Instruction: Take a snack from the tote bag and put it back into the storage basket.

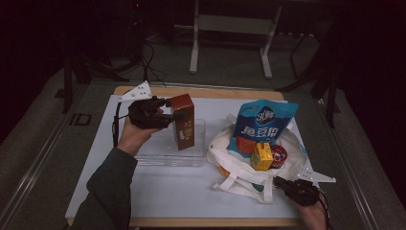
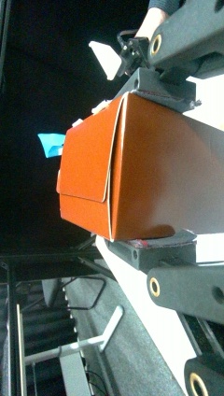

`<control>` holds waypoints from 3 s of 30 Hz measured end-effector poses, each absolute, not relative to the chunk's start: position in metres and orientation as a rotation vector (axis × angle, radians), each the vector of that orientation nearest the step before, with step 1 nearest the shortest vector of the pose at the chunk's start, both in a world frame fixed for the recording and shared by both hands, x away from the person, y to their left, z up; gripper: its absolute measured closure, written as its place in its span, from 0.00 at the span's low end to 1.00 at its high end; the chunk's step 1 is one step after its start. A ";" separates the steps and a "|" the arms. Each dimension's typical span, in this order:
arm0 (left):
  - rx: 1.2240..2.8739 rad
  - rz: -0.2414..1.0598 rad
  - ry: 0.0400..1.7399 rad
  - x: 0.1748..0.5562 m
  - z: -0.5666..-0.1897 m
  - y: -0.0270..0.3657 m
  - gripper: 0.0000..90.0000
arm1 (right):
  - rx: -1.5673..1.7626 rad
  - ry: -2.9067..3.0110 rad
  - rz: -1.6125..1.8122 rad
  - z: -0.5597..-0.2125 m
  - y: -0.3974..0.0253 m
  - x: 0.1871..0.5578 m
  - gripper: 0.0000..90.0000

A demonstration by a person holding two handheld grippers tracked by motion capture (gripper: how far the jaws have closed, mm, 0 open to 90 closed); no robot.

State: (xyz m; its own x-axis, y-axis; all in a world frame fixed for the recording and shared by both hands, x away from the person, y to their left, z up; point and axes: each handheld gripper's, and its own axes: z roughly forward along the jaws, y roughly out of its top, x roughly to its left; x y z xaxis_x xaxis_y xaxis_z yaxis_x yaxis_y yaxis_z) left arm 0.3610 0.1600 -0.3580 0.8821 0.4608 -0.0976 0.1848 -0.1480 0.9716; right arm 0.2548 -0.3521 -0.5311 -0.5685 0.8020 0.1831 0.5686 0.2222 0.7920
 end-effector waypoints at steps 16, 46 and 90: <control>1.753 0.288 0.543 0.361 -0.372 0.197 0.47 | 1.293 2.231 1.271 -0.531 -0.352 0.255 0.95; 2.010 0.150 0.479 0.371 -0.398 0.179 0.45 | 1.294 2.232 1.272 -0.531 -0.352 0.254 0.94; 2.098 0.060 0.401 0.384 -0.429 0.070 0.38 | 1.289 2.234 1.274 -0.531 -0.352 0.254 0.94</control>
State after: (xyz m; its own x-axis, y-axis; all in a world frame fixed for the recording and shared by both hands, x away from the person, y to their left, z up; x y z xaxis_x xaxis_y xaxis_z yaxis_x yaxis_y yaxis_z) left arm 0.3844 0.0702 -0.4293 0.9447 0.3068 -0.1158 0.2590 -0.4818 0.8371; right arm 0.2542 -0.3522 -0.5313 -0.5705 0.7999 0.1863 0.5676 0.2201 0.7934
